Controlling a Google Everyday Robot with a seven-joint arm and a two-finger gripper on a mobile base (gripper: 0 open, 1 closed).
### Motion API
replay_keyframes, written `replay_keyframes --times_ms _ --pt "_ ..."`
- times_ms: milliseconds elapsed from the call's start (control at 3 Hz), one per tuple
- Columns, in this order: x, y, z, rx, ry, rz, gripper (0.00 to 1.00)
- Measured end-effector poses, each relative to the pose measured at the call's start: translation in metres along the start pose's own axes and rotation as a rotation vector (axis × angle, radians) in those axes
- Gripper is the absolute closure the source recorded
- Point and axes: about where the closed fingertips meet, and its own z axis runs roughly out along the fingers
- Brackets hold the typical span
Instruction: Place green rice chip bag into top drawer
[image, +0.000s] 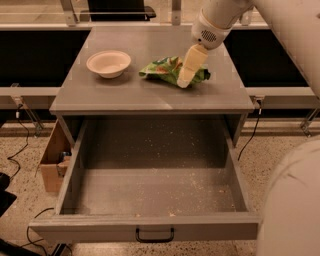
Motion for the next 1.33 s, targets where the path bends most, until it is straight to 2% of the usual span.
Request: replay_keyframes --times_ms 333,667,1000,1333 --pt "-0.003 -0.003 0.029 -0.026 0.027 0.029 0.18" --pt "-0.005 0.000 0.049 -0.057 0.002 0.057 0.42" --pt "-0.014 0.002 0.058 -0.072 -0.038 0.051 0.64" --pt "-0.016 0.002 0.062 -0.077 -0.041 0.049 0.88"
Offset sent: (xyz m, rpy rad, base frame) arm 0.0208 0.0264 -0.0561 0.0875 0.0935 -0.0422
